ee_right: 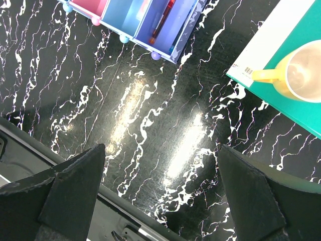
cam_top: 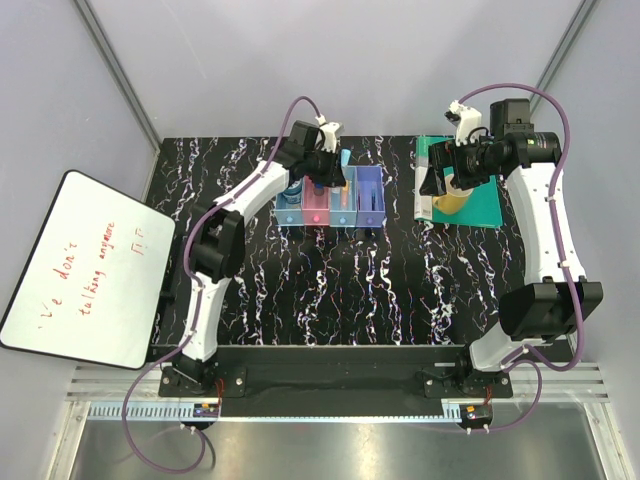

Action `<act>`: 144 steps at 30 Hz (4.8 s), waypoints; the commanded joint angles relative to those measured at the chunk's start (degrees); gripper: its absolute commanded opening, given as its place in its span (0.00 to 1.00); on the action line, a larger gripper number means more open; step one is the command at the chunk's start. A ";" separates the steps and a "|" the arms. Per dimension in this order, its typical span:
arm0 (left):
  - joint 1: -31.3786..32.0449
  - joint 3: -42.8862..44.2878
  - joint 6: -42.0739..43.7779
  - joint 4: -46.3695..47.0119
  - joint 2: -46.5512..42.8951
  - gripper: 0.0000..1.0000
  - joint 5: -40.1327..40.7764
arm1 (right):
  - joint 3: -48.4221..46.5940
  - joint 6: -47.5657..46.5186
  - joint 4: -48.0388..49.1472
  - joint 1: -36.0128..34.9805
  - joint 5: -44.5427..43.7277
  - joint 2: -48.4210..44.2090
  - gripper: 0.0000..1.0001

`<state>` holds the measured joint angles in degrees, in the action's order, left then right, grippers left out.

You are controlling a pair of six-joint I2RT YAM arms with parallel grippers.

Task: Sort the stationery into containers
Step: Place the pen in the storage box, then move the storage box to the center of the board.

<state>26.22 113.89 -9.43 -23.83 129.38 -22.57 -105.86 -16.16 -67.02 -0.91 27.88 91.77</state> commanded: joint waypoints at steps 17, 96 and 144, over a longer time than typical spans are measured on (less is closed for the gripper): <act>2.08 -4.29 -3.75 2.83 1.40 0.10 -2.40 | 0.31 -0.10 2.16 0.03 -0.28 -2.56 1.00; 0.85 -30.65 57.33 19.44 -16.27 0.99 18.44 | -30.02 -11.79 2.60 -18.87 -13.64 44.46 0.99; 4.72 -38.65 59.71 6.18 -19.95 0.98 7.37 | -8.83 -12.23 0.05 -22.65 -7.31 32.34 0.96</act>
<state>28.99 77.47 50.85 -5.37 109.80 -9.74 -115.48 -27.51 -65.91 -23.05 19.59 128.73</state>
